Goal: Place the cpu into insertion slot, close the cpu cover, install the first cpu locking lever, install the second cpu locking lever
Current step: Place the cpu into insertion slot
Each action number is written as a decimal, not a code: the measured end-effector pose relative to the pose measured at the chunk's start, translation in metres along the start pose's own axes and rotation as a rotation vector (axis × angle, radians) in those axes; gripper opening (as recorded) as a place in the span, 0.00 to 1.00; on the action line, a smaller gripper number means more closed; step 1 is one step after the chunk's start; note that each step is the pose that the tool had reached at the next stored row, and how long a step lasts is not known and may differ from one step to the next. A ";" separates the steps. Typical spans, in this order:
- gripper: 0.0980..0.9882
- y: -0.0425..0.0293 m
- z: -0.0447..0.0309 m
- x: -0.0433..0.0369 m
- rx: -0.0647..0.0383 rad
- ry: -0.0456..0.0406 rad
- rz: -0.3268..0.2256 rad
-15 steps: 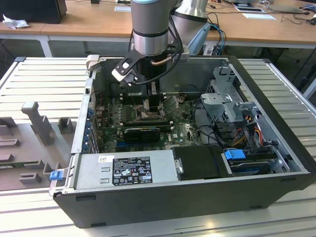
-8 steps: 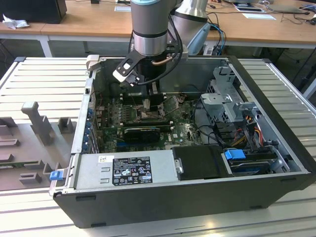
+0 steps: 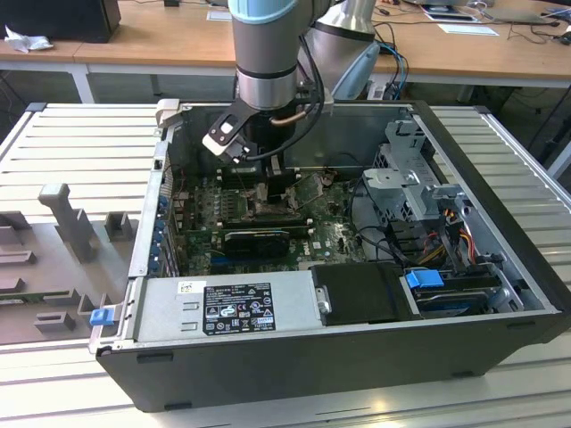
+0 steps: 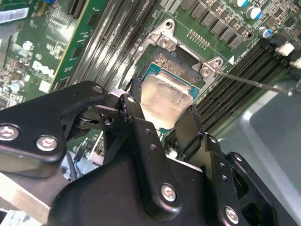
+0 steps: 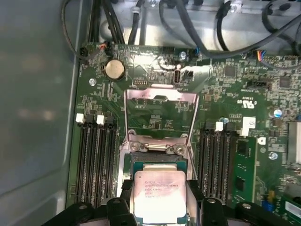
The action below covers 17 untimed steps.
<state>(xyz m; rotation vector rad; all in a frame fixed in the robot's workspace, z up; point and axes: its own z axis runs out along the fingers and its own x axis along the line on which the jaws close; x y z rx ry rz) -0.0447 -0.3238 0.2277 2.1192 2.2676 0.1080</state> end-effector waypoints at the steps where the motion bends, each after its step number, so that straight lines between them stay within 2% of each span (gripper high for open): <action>1: 0.48 -0.0004 0.0020 0.0001 0.000 -0.0006 0.009; 4: 0.48 -0.0011 0.0102 0.0002 0.002 -0.0028 0.039; 9: 0.48 0.0000 0.0180 0.0012 0.009 -0.0050 0.075; 12: 0.48 0.0013 0.0242 0.0021 0.015 -0.0050 0.077; 17: 0.48 0.0014 0.0264 0.0021 0.017 -0.0057 0.078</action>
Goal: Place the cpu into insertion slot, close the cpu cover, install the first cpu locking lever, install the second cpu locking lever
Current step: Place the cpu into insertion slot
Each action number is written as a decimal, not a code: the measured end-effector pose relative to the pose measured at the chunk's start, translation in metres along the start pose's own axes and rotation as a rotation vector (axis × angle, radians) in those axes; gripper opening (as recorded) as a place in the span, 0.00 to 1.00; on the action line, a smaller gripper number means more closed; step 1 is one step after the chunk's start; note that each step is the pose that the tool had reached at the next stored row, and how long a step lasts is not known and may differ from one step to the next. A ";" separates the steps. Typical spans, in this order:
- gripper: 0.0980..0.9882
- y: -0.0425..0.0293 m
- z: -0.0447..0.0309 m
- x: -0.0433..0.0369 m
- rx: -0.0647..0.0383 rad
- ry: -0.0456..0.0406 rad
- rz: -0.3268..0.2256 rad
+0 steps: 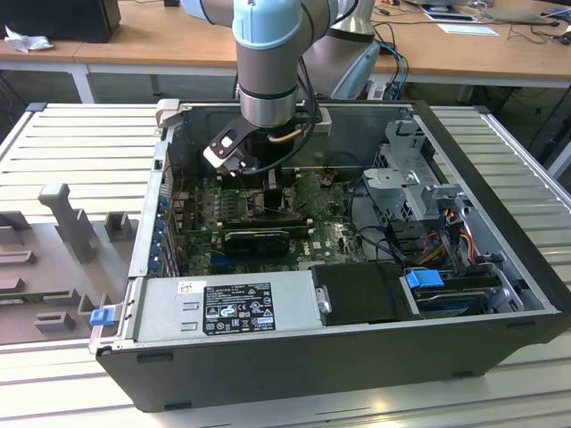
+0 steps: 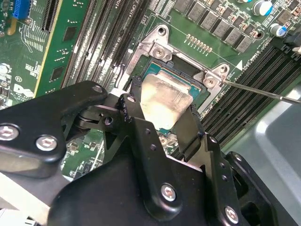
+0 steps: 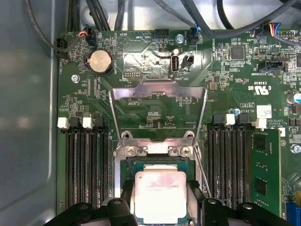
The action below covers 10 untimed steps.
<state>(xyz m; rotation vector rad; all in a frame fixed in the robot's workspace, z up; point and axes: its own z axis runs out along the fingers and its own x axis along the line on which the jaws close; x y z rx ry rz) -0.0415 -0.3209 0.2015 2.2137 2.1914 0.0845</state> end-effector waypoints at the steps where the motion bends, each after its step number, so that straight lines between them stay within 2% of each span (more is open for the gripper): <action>1: 0.48 0.0000 0.0001 0.0001 0.000 0.0002 0.000; 3: 0.50 0.0000 0.0001 0.0001 0.000 0.0003 0.000; 4: 0.57 0.0000 0.0000 0.0001 0.000 0.0002 0.000; 8: 0.57 0.0003 -0.0048 0.0002 0.000 0.0001 0.000; 10: 0.57 0.0002 -0.0036 0.0002 0.000 -0.0008 0.000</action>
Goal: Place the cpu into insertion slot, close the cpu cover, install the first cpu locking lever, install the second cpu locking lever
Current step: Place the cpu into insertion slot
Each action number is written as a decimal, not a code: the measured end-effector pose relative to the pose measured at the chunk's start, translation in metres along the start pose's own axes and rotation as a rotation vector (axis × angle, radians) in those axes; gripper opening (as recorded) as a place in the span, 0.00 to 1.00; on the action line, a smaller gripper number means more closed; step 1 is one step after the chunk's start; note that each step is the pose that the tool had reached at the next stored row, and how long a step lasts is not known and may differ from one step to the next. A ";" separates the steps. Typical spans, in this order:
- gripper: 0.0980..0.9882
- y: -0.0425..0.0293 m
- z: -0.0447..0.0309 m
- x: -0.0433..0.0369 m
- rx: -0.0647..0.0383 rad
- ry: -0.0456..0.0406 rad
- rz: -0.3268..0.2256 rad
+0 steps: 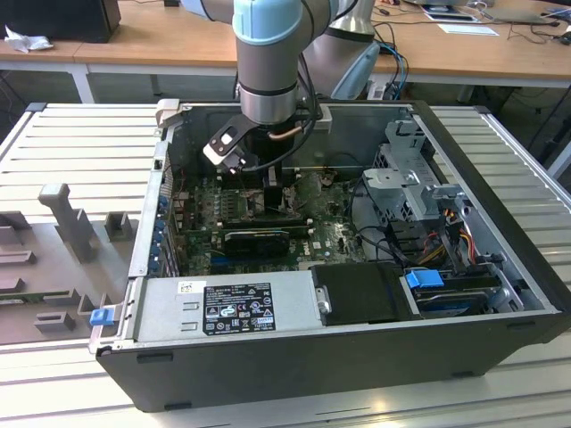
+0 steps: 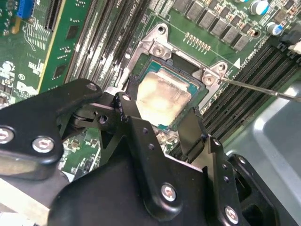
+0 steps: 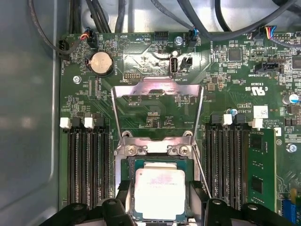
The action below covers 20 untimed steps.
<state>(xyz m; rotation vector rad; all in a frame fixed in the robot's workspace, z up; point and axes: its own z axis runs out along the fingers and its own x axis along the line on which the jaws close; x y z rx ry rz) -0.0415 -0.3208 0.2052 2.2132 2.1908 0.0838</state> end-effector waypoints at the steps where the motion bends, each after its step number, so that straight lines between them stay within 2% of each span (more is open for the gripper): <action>1: 0.57 -0.0002 0.0020 -0.0001 0.000 -0.0023 0.000; 4: 0.57 -0.0003 0.0041 -0.0002 0.000 -0.0051 0.000; 5: 0.55 -0.0003 0.0039 -0.0002 0.000 -0.0055 0.000; 6: 0.48 -0.0002 0.0033 -0.0001 0.000 -0.0058 -0.001; 9: 0.48 -0.0001 0.0011 0.0000 0.000 -0.0096 -0.017; 11: 0.48 -0.0003 0.0012 -0.0001 0.001 -0.0081 -0.051; 14: 0.48 -0.0004 0.0022 -0.0002 0.001 -0.0080 -0.055; 15: 0.49 -0.0004 0.0022 -0.0002 0.001 -0.0081 -0.055; 16: 0.56 -0.0003 0.0024 -0.0001 0.001 -0.0079 -0.055; 20: 0.56 -0.0004 0.0035 0.0015 0.001 -0.0001 -0.054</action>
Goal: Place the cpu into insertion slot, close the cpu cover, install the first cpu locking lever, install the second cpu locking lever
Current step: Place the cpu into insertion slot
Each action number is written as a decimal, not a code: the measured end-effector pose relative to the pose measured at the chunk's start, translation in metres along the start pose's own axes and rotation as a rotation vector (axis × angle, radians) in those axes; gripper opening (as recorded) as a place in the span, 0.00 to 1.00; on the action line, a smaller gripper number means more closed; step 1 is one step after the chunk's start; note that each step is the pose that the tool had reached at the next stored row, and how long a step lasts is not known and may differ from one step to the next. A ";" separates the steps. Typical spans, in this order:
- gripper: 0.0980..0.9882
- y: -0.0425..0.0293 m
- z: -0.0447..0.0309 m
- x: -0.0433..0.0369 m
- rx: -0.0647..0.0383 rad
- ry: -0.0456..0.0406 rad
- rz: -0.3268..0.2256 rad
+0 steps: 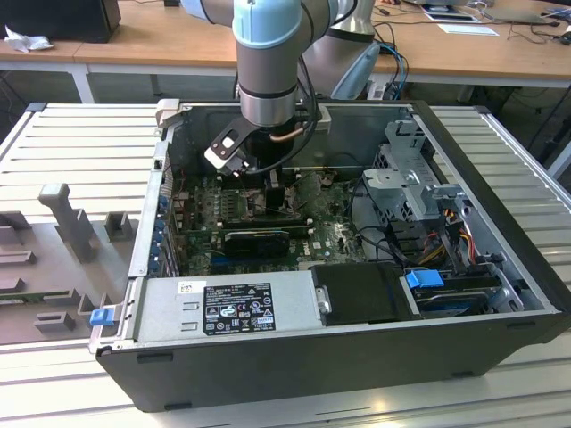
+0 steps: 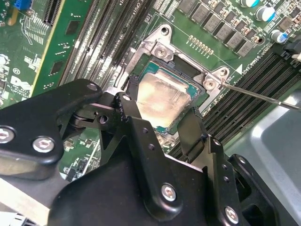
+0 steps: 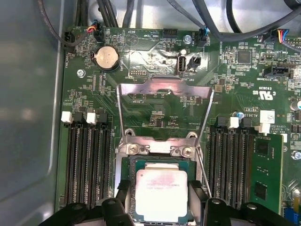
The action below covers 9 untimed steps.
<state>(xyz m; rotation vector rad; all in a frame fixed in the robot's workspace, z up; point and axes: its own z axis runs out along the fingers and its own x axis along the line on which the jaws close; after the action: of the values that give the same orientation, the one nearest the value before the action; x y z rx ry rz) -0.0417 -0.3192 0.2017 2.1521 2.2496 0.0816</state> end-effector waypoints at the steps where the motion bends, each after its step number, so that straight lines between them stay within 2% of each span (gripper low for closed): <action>1: 0.56 0.0000 0.0003 0.0003 0.000 0.0014 0.000; 9: 0.56 0.0000 0.0008 0.0015 0.000 0.0020 0.018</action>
<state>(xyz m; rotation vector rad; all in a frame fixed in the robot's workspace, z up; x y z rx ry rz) -0.0417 -0.3177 0.2009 2.1730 2.2315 0.0847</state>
